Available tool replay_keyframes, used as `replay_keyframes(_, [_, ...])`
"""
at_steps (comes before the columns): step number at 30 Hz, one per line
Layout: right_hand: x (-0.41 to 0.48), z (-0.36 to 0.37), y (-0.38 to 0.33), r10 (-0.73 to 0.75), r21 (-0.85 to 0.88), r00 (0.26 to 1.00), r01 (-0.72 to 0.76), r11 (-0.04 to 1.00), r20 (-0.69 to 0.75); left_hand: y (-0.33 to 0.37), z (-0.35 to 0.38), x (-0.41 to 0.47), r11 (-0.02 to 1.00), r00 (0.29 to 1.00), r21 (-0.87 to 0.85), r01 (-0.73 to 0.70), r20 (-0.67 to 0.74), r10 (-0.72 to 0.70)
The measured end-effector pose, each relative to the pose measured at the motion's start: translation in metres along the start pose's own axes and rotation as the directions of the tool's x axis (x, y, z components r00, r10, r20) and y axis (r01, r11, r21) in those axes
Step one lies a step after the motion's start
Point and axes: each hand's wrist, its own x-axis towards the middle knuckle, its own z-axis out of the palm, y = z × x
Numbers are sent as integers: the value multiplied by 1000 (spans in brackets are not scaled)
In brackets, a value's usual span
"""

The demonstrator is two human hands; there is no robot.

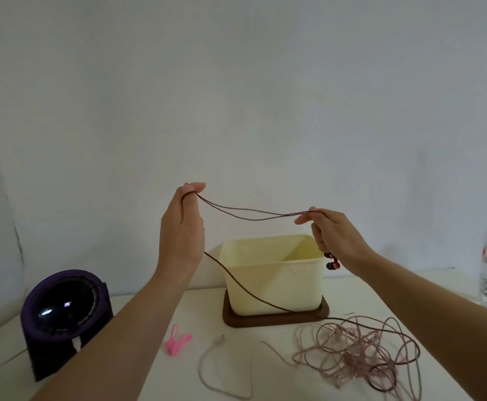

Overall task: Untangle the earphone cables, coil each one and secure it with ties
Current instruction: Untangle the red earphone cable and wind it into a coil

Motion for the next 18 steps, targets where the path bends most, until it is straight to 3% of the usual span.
replay_keyframes(3, [-7, 2, 0, -156, -319, 987, 139, 938, -30, -1, -2, -2, 1000, 1000, 4, 7, 4, -7])
replay_keyframes(5, [-11, 5, -1, -177, -462, 983, 180, 868, 50, -2, -2, -2, 1000, 1000, 11, 20, 10, -20])
replay_keyframes(7, [-16, 9, -4, 18, -429, 964, 101, 898, 264, -3, -4, -2, 999, 1000, 27, 23, 8, -23])
replay_keyframes(9, [-24, 15, -3, 235, -508, 837, 58, 860, 494, -3, -5, -1, 999, 1000, 34, 14, 2, -14])
replay_keyframes(11, [-32, 22, 3, 413, -676, 699, 137, 724, 584, -2, -5, 0, 999, 1000, 38, 1, 1, -1])
replay_keyframes(13, [-39, 28, 10, 570, -798, 590, 242, 551, 572, -1, -8, 0, 999, 1000, 44, -22, -1, 22])
replay_keyframes(14, [-41, 28, 12, 606, -831, 580, 277, 482, 544, -1, -10, 1, 998, 999, 56, -37, -10, 37])
replay_keyframes(16, [-37, 21, 13, 632, -882, 624, 240, 406, 460, -3, -14, 2, 994, 997, 94, -62, -35, 65])
replay_keyframes(18, [-29, 10, 12, 632, -913, 688, 114, 391, 356, -6, -18, 4, 991, 996, 120, -66, -50, 72])
